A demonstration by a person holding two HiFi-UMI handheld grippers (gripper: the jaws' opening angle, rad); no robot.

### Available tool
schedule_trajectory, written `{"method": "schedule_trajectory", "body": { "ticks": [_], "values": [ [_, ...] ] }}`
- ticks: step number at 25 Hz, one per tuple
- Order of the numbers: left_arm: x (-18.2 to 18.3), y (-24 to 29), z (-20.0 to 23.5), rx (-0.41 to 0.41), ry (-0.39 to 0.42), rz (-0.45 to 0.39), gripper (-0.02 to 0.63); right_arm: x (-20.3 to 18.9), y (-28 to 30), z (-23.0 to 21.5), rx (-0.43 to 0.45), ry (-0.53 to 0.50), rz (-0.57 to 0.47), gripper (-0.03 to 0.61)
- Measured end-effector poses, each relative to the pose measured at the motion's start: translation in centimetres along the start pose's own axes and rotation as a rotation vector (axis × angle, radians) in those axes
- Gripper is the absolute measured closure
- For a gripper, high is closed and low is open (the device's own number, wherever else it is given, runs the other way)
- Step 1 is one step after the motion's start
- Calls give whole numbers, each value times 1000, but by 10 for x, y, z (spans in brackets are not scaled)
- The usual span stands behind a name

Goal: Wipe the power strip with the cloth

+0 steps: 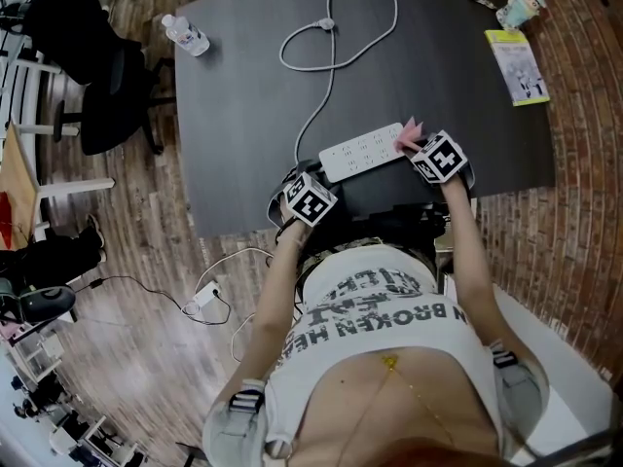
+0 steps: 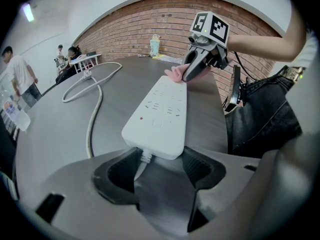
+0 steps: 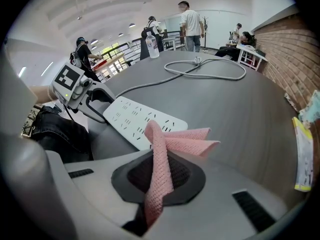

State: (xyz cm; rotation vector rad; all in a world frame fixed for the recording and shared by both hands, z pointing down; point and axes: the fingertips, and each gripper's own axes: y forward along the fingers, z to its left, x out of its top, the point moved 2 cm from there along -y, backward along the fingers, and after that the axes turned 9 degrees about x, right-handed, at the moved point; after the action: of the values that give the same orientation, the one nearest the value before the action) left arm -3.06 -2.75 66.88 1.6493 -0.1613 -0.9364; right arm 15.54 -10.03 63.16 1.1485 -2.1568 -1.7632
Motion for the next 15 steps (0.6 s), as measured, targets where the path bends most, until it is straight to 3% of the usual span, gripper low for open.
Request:
{"method": "schedule_trajectory", "body": {
  "ticks": [15],
  "values": [
    [1, 2, 0, -1, 1, 6, 350, -2, 1, 0, -43, -25, 1, 561]
  ]
}}
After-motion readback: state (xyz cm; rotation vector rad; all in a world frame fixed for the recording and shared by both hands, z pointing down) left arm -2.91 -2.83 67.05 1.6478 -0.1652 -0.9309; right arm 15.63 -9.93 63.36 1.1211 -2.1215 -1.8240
